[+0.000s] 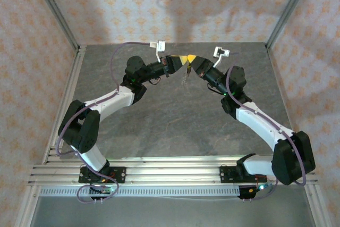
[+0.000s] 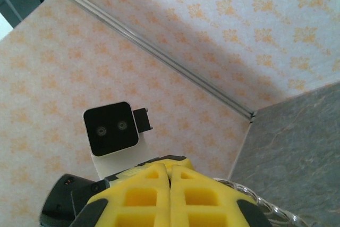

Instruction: Put the keys on the keyring

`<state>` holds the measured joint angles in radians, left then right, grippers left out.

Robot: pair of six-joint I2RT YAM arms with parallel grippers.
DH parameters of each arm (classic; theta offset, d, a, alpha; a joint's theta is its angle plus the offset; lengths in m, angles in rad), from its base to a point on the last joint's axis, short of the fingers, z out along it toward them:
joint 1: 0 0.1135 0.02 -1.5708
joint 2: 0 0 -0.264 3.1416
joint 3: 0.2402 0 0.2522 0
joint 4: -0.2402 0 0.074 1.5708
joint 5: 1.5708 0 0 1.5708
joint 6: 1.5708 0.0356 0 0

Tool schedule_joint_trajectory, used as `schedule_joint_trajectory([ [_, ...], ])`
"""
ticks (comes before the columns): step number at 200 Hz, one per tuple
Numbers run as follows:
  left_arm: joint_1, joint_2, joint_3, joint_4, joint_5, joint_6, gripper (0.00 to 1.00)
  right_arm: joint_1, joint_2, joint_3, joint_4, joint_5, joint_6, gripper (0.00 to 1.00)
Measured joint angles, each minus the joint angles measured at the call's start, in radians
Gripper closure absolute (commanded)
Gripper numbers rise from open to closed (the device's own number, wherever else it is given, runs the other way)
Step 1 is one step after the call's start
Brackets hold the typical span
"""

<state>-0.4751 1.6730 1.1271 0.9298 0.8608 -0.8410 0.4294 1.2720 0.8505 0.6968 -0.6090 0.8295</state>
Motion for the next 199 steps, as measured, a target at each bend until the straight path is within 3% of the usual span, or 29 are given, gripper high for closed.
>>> schedule_joint_trajectory([
  [54,0.000,0.000,0.006,-0.015,-0.001,0.001,1.00,0.000,0.000,0.000,0.012,0.001,0.015,1.00],
  [117,0.000,-0.022,0.015,-0.101,-0.042,0.032,0.69,0.000,0.000,0.000,0.026,0.003,0.042,1.00],
  [154,-0.001,-0.045,0.015,-0.146,-0.085,0.059,0.63,0.002,0.000,-0.001,0.035,-0.002,0.053,1.00],
  [199,-0.001,-0.059,0.011,-0.161,-0.114,0.072,0.63,0.002,0.000,-0.012,0.042,-0.005,0.061,1.00],
])
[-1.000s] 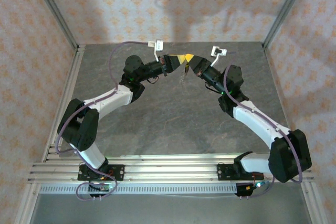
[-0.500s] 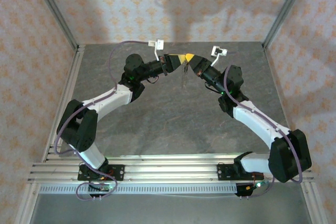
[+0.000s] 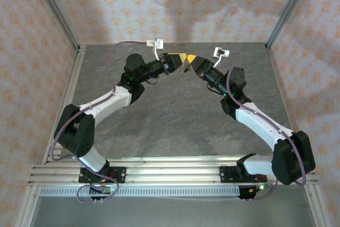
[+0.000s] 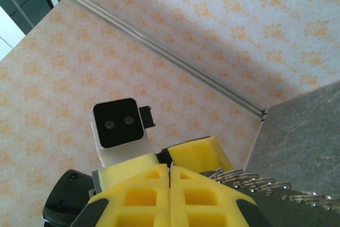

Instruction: Put the keys on the keyring

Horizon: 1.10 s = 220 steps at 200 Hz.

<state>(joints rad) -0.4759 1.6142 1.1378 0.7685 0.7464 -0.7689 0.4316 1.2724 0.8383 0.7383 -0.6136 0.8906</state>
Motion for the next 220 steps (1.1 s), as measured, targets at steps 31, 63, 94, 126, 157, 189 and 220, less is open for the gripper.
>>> schedule_joint_trajectory([
  [31,0.000,-0.002,-0.002,0.000,-0.002,0.003,0.75,0.000,0.000,-0.003,0.002,-0.003,0.002,1.00],
  [63,0.000,-0.002,-0.002,0.002,0.001,0.003,0.71,0.000,0.000,-0.003,0.003,-0.011,0.007,1.00],
  [94,0.000,-0.002,-0.002,0.002,0.011,0.000,0.71,0.000,0.000,-0.003,0.003,-0.018,0.007,1.00],
  [126,0.011,0.001,0.007,0.005,0.063,-0.019,0.72,0.000,0.006,-0.003,0.003,-0.039,0.008,1.00],
  [157,0.039,0.028,0.068,0.002,0.156,-0.027,0.72,-0.008,0.017,-0.003,0.003,-0.068,0.014,1.00],
  [189,0.061,0.039,0.127,-0.071,0.251,-0.006,0.71,-0.032,0.026,-0.003,0.004,-0.107,0.023,1.00],
  [220,0.073,0.039,0.191,-0.233,0.326,0.093,0.68,-0.055,0.033,-0.003,0.003,-0.154,0.030,1.00],
])
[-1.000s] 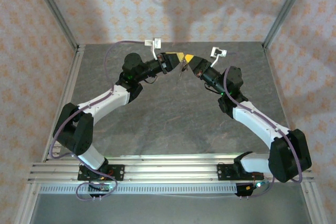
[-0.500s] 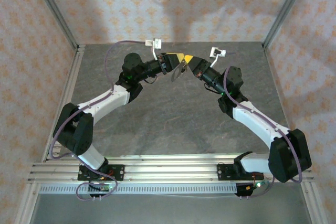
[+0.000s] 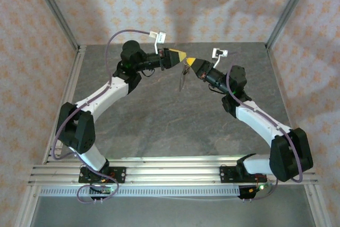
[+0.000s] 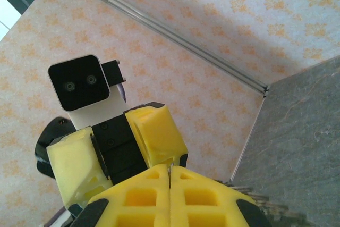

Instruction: Put the keys on the keyring

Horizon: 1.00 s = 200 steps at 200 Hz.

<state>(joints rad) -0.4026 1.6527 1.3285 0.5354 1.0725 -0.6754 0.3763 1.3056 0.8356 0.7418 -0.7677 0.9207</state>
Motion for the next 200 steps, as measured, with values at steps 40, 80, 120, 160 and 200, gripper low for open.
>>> schedule_joint_trajectory([
  [40,0.039,0.013,0.095,-0.204,0.083,0.130,0.65,-0.026,0.007,0.000,0.001,-0.066,0.005,1.00],
  [80,0.063,0.081,0.245,-0.436,0.166,0.286,0.63,-0.043,0.041,0.003,0.001,-0.128,0.015,1.00],
  [120,0.063,0.146,0.338,-0.634,0.220,0.410,0.65,-0.044,0.066,0.015,0.004,-0.150,0.023,1.00],
  [160,0.062,0.170,0.345,-0.716,0.238,0.459,0.66,-0.047,0.077,0.022,0.021,-0.150,0.030,1.00],
  [200,0.055,0.172,0.346,-0.734,0.252,0.473,0.68,-0.047,0.080,0.025,0.025,-0.149,0.030,1.00],
])
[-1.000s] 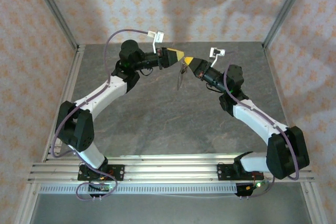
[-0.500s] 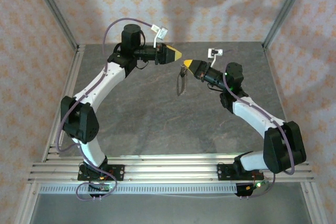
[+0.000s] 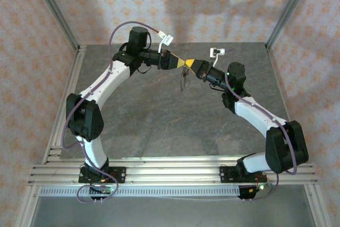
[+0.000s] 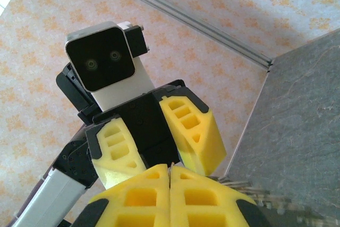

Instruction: Put the keys on the keyring

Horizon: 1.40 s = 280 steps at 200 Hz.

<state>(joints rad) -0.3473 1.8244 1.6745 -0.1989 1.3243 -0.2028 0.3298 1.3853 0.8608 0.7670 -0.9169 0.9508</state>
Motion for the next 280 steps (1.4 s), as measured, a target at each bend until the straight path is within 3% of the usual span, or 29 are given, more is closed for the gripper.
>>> schedule_joint_trajectory([
  [92,-0.019,0.000,0.010,-0.003,0.003,0.018,0.82,-0.004,0.003,0.001,0.012,0.000,0.000,1.00],
  [125,-0.019,0.000,0.013,-0.008,0.003,0.018,1.00,-0.006,0.003,0.001,0.013,0.000,-0.001,1.00],
  [154,-0.019,0.000,0.014,-0.008,0.002,0.017,1.00,-0.010,0.003,0.001,0.012,0.000,-0.001,1.00],
  [172,-0.019,0.000,0.011,0.008,-0.013,-0.001,1.00,-0.013,0.003,0.001,0.007,0.006,-0.002,0.71],
  [188,-0.024,-0.012,-0.033,0.086,-0.044,-0.055,1.00,-0.022,-0.019,0.000,-0.032,0.033,-0.011,0.59],
  [242,-0.030,-0.091,-0.242,0.406,-0.176,-0.264,1.00,-0.054,-0.241,-0.023,-0.174,0.161,-0.100,0.59],
  [280,-0.052,-0.138,-0.298,0.541,-0.241,-0.337,1.00,-0.054,-0.246,-0.030,-0.192,0.234,-0.113,0.64],
])
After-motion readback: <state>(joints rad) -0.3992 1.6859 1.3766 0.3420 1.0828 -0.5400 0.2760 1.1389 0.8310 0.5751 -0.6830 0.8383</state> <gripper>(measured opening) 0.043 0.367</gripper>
